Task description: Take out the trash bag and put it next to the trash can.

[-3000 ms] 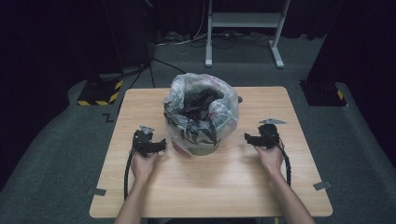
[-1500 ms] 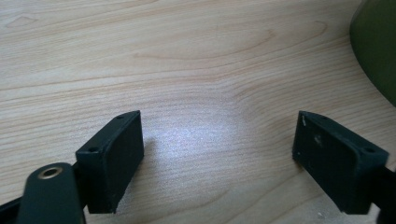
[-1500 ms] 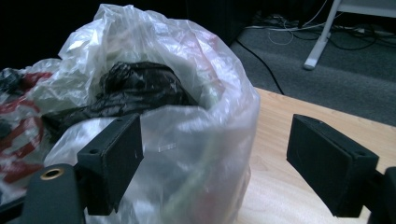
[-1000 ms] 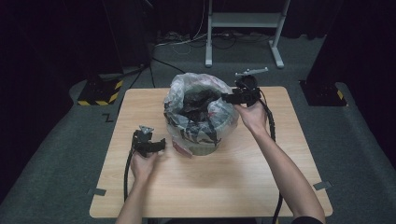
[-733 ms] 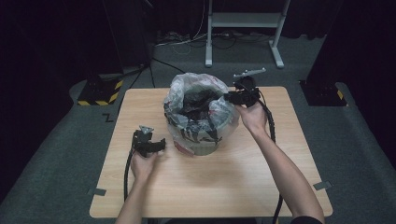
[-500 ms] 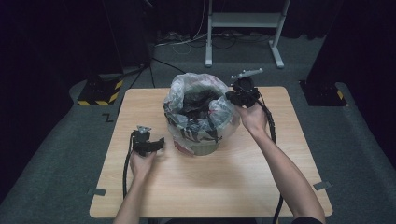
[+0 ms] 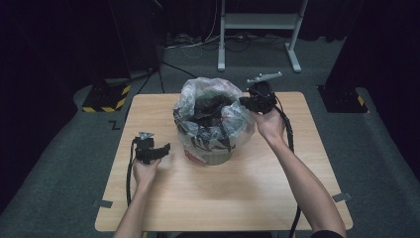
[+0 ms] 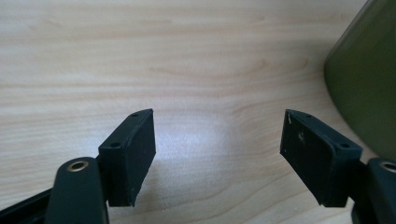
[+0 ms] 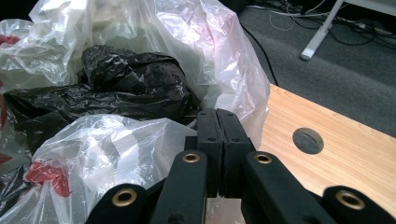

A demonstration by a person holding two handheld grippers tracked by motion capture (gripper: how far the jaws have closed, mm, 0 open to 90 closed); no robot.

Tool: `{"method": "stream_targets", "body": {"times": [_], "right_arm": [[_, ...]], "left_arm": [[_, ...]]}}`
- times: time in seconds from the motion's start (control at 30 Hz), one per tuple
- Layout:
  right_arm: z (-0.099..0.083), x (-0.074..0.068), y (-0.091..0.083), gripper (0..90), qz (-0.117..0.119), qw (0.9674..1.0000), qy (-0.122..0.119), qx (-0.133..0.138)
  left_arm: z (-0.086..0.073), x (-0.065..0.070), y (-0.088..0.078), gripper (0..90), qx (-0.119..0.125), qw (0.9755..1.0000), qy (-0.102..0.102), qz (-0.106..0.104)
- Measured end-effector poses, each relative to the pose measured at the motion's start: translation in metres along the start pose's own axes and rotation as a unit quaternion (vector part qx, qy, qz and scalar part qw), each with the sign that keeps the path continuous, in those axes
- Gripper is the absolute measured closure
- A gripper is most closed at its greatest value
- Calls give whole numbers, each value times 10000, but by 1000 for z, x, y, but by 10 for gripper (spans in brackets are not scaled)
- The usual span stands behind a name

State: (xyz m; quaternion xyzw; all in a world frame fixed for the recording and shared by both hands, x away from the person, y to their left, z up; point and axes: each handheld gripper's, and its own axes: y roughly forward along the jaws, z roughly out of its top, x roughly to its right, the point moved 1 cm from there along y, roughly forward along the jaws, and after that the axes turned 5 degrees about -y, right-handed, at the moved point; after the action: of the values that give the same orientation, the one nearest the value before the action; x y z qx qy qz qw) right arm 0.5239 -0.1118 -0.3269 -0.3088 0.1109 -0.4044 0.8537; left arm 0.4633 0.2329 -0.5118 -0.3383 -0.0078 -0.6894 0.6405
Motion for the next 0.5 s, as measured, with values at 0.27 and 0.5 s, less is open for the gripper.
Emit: {"method": "stream_targets", "body": {"times": [0.27,0.5], "right_arm": [[1,-1,-1,894,68,10000,0,23],[1,-1,-1,895,105,9999,-3,43]], "left_arm": [[25,14,-24,229,211,9981,-338,-474],[58,35,-50,202,283,9911,-655,-1125]]}}
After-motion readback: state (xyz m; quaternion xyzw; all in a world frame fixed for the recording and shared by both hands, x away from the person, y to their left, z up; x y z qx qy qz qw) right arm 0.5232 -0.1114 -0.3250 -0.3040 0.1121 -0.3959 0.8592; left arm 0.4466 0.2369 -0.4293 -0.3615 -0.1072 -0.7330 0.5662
